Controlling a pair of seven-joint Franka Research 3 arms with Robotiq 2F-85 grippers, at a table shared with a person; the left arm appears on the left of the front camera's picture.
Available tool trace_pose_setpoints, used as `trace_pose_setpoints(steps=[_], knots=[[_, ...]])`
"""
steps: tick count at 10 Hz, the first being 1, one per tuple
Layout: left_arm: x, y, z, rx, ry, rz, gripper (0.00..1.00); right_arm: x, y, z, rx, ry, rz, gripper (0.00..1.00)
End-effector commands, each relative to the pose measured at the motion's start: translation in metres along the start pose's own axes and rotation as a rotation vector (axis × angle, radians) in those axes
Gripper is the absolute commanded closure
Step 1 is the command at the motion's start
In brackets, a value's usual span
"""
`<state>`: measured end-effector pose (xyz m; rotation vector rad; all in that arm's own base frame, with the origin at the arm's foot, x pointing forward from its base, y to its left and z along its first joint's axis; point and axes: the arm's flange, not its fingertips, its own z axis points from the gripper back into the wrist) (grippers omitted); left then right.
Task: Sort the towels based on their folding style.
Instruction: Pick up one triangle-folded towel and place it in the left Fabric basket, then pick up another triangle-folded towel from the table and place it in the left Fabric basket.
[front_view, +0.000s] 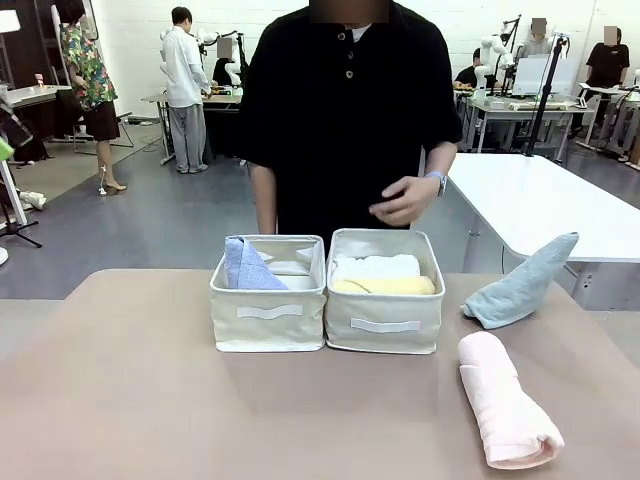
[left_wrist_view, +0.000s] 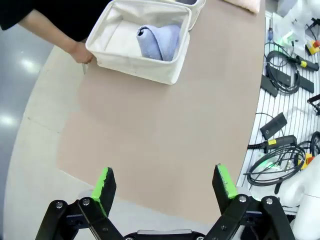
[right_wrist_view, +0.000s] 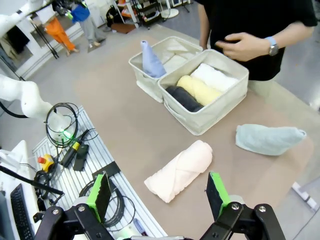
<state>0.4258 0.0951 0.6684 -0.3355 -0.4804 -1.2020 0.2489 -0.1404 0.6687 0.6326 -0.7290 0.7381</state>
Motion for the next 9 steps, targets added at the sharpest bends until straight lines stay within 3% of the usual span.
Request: trace_pose_setpoints(steps=[1, 3, 4, 6, 9], knots=[[-0.008, 0.007, 0.006, -0.028, -0.124, -0.090, 0.00, 0.001, 0.000, -0.002, 0.024, -0.028, 0.011, 0.00], [-0.016, 0.009, 0.016, 0.018, -0.235, -0.243, 0.00, 0.001, 0.000, -0.002, 0.024, -0.028, 0.011, 0.00], [-0.010, 0.005, 0.008, 0.027, -0.226, -0.264, 0.00, 0.001, 0.000, -0.002, 0.024, -0.028, 0.011, 0.00], [0.005, 0.004, -0.001, 0.041, -0.197, -0.254, 0.00, 0.001, 0.000, -0.002, 0.024, -0.028, 0.011, 0.00], [-0.006, 0.007, 0.012, 0.029, -0.197, -0.243, 0.00, 0.001, 0.000, -0.002, 0.024, -0.028, 0.011, 0.00]])
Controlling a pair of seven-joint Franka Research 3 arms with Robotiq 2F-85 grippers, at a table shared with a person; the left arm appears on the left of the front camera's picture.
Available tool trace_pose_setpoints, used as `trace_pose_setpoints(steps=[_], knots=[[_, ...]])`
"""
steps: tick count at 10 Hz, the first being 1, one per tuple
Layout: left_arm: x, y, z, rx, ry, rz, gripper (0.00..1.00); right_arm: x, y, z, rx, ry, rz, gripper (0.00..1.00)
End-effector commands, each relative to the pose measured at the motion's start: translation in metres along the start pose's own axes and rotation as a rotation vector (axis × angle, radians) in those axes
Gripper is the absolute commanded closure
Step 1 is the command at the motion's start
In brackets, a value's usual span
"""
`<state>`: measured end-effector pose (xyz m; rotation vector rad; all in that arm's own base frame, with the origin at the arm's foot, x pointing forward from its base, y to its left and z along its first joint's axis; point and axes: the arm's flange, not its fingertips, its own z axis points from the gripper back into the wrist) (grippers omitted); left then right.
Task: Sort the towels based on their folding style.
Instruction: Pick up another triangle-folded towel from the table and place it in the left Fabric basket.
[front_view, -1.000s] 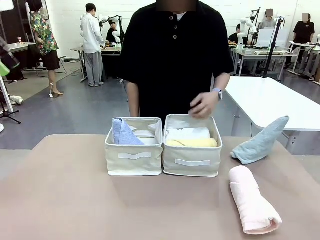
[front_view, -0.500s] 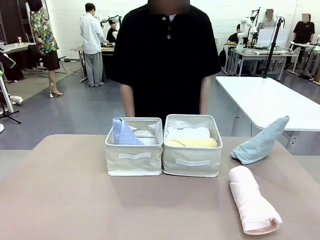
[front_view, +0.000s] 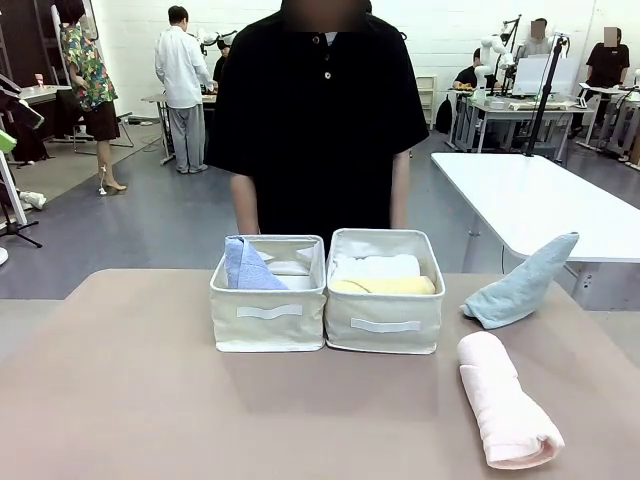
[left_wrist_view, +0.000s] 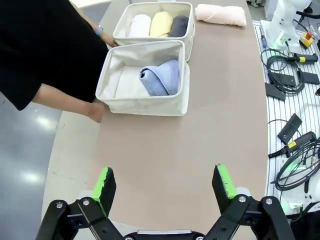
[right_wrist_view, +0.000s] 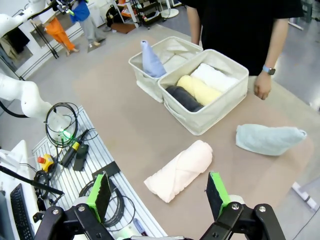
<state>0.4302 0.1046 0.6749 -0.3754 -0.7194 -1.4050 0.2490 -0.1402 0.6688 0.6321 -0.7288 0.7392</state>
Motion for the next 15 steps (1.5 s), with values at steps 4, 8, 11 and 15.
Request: trace_pose_setpoints(steps=[4, 8, 11, 15], knots=[[-0.002, -0.001, 0.003, 0.000, -0.007, 0.002, 0.00, 0.001, 0.000, -0.002, 0.023, -0.029, 0.010, 0.00], [-0.002, -0.001, 0.003, 0.000, -0.007, 0.002, 0.00, 0.001, 0.000, -0.002, 0.023, -0.029, 0.010, 0.00], [-0.002, -0.001, 0.003, 0.000, -0.007, 0.002, 0.00, 0.016, 0.004, -0.016, -0.059, 0.094, -0.013, 0.00], [-0.002, -0.001, 0.003, 0.000, -0.007, 0.002, 0.00, 0.100, 0.013, -0.127, -0.358, 0.623, -0.043, 0.00]])
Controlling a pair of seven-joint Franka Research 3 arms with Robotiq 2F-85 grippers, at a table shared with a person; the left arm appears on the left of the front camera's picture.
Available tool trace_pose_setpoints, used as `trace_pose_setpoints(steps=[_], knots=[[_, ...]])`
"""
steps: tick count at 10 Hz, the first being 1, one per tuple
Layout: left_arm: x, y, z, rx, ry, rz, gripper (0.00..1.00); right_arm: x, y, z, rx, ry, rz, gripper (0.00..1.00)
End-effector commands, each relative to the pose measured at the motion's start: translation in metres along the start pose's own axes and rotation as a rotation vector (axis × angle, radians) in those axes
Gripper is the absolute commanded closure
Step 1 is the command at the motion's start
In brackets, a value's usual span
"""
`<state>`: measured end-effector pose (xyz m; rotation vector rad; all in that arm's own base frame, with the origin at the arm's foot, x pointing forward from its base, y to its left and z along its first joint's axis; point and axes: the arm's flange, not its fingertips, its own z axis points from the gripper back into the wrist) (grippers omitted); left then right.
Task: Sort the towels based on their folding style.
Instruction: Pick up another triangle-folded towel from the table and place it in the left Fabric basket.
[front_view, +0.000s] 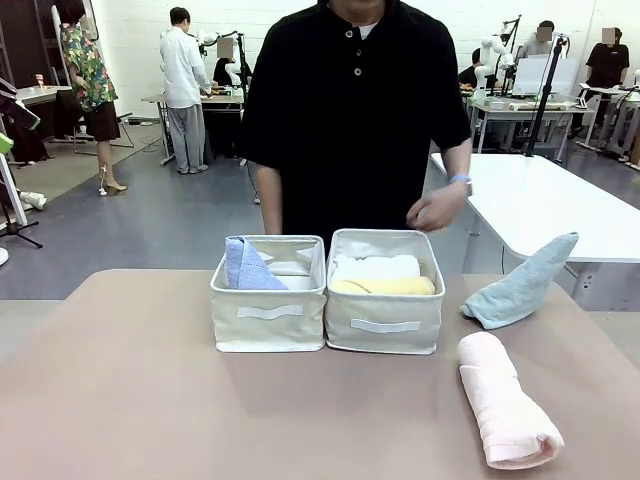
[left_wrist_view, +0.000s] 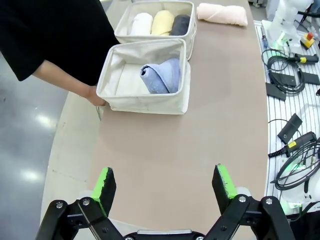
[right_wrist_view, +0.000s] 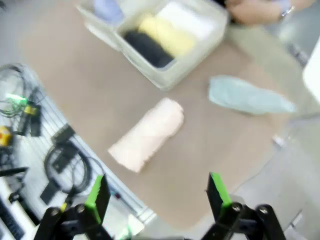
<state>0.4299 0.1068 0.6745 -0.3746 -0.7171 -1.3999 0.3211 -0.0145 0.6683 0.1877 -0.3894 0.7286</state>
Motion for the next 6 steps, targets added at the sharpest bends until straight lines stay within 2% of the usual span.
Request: trace_pose_setpoints(steps=[1, 2, 3, 4, 5, 6], knots=[[0.000, -0.001, 0.002, -0.001, -0.009, -0.003, 0.00, 0.035, 0.001, -0.018, -0.150, 0.211, -0.039, 0.00], [0.000, -0.001, 0.002, -0.001, -0.009, -0.003, 0.00, 0.048, -0.005, -0.030, -0.240, 0.239, -0.084, 0.00], [0.000, -0.001, 0.002, -0.001, -0.009, -0.003, 0.00, 0.052, -0.011, -0.036, -0.271, 0.257, -0.110, 0.00], [0.000, -0.001, 0.002, -0.001, -0.009, -0.003, 0.00, 0.044, -0.007, -0.023, -0.262, 0.245, -0.090, 0.00], [0.000, -0.001, 0.002, -0.001, -0.009, -0.003, 0.00, 0.016, 0.002, 0.005, -0.179, 0.319, -0.027, 0.00], [0.000, -0.001, 0.002, -0.001, -0.009, -0.003, 0.00, -0.031, 0.012, 0.051, -0.159, 0.287, 0.047, 0.00]])
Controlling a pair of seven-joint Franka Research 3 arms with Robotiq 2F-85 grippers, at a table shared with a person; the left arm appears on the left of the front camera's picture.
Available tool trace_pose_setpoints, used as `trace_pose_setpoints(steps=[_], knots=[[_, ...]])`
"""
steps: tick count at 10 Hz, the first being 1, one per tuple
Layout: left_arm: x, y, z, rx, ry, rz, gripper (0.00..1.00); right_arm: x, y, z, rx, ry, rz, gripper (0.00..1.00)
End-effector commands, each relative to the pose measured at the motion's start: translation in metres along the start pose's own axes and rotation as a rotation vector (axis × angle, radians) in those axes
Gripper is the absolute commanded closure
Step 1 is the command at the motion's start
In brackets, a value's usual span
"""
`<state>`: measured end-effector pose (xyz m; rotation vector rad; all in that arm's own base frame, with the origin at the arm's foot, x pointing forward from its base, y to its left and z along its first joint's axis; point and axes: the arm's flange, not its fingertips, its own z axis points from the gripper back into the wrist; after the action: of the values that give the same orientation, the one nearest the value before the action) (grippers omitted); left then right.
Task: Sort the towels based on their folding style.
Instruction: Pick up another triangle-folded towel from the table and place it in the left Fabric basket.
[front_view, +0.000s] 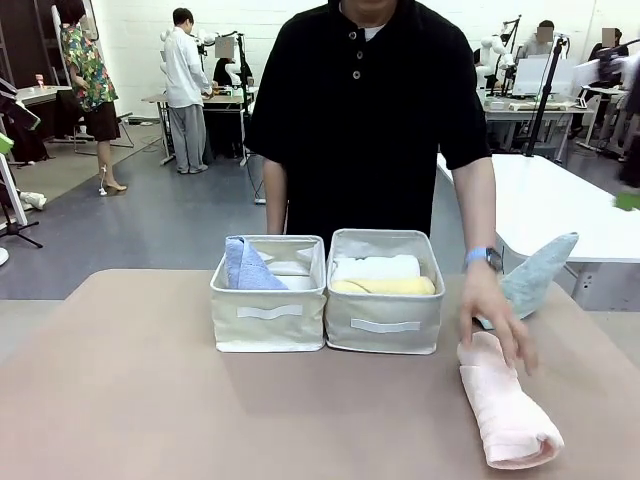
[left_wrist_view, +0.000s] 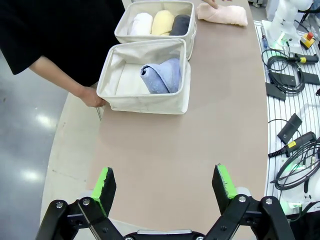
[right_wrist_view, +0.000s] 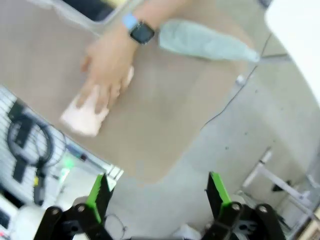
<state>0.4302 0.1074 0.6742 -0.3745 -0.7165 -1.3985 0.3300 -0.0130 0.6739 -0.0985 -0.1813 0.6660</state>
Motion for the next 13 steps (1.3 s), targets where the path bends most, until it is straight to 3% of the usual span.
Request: trace_pose_setpoints(steps=[1, 3, 7, 10, 11, 13], knots=[[0.000, -0.001, 0.001, -0.002, -0.009, -0.005, 0.00, -0.106, 0.004, 0.056, 0.052, -0.071, 0.104, 0.00], [0.000, -0.001, 0.001, -0.002, -0.009, -0.005, 0.00, -0.136, -0.005, 0.051, 0.074, -0.080, 0.062, 0.00], [0.000, -0.001, 0.001, -0.002, -0.009, -0.005, 0.00, -0.137, -0.013, 0.043, 0.119, -0.100, 0.091, 0.00], [0.000, -0.001, 0.001, -0.002, -0.009, -0.005, 0.00, -0.139, -0.019, 0.041, 0.176, -0.197, 0.077, 0.00], [0.000, -0.001, 0.001, -0.002, -0.009, -0.005, 0.00, -0.136, -0.014, 0.044, 0.125, -0.103, 0.101, 0.00], [0.000, -0.001, 0.001, -0.002, -0.009, -0.005, 0.00, -0.136, -0.014, 0.044, 0.125, -0.103, 0.101, 0.00]])
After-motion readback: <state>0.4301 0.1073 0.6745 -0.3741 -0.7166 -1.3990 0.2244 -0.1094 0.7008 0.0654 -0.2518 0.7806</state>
